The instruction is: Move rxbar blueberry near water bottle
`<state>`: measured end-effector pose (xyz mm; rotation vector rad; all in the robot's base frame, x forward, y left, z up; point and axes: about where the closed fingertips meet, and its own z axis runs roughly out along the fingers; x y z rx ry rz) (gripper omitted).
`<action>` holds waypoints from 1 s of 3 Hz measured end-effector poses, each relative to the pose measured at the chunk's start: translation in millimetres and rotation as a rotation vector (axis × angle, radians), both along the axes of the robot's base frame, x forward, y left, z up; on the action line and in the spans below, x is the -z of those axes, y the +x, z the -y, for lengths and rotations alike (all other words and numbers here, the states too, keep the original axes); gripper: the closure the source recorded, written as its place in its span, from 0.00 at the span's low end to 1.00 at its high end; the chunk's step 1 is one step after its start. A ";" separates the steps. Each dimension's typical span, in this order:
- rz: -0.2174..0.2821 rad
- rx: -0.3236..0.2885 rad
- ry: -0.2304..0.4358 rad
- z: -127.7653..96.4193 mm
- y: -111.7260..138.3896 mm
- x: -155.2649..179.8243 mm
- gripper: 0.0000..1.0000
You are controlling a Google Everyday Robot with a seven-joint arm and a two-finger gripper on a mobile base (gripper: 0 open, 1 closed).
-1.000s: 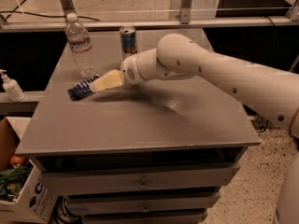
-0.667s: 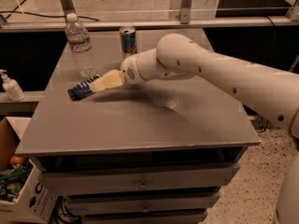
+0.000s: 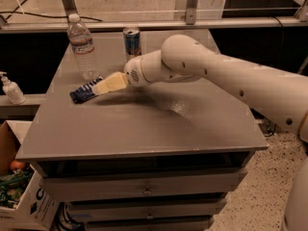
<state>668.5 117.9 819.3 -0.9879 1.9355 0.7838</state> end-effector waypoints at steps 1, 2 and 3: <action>0.000 0.000 0.000 -0.1 0.0 0.0 0.00; 0.000 0.000 0.000 -0.2 -0.1 0.0 0.00; 0.003 -0.077 0.038 -10.9 -8.8 -8.2 0.00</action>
Offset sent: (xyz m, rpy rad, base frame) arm -0.0745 0.0206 0.1237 0.8114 -0.1813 0.5731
